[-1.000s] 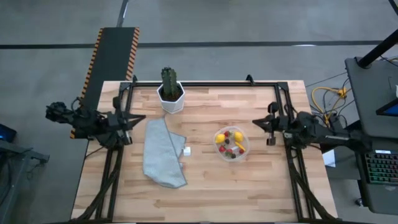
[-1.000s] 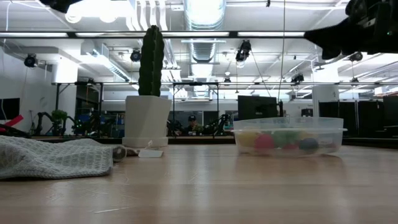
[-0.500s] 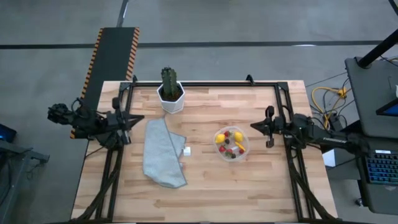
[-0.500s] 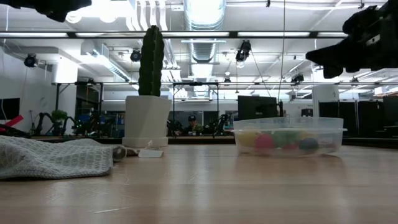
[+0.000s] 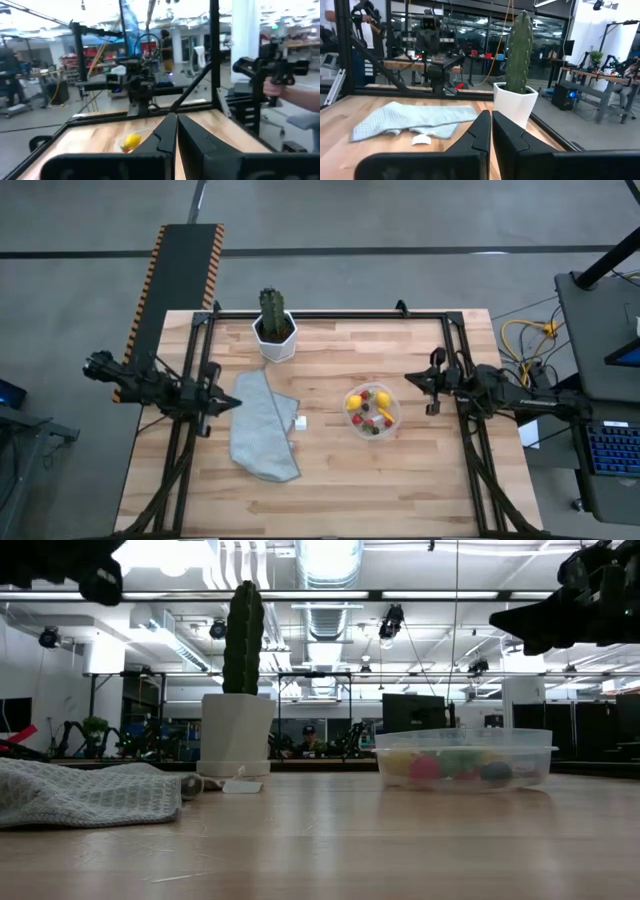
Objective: Pick and placing Produce into tupperware
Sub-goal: Return to Home Position
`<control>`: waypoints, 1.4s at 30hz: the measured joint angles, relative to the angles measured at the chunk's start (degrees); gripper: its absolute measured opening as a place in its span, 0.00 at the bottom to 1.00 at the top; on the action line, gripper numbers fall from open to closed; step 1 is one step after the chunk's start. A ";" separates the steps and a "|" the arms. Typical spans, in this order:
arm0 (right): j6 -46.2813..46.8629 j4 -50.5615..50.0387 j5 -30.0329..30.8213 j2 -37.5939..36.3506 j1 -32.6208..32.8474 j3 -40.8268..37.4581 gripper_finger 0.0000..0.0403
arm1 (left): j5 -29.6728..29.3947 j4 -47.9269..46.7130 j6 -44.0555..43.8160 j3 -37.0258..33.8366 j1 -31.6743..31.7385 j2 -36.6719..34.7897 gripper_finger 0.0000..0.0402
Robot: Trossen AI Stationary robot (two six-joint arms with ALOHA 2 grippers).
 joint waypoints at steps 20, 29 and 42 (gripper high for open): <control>1.04 0.17 0.01 2.96 0.00 -0.02 0.02 | 11.28 -1.52 -3.02 -11.76 20.61 -9.87 0.00; 0.97 -2.55 -0.79 2.97 0.00 -0.02 0.02 | 10.93 -0.49 -1.75 -12.67 20.68 -9.61 0.00; 5.42 -2.93 -5.00 2.96 0.00 -0.02 0.02 | 11.22 -0.67 -3.14 -12.73 20.68 -8.54 0.00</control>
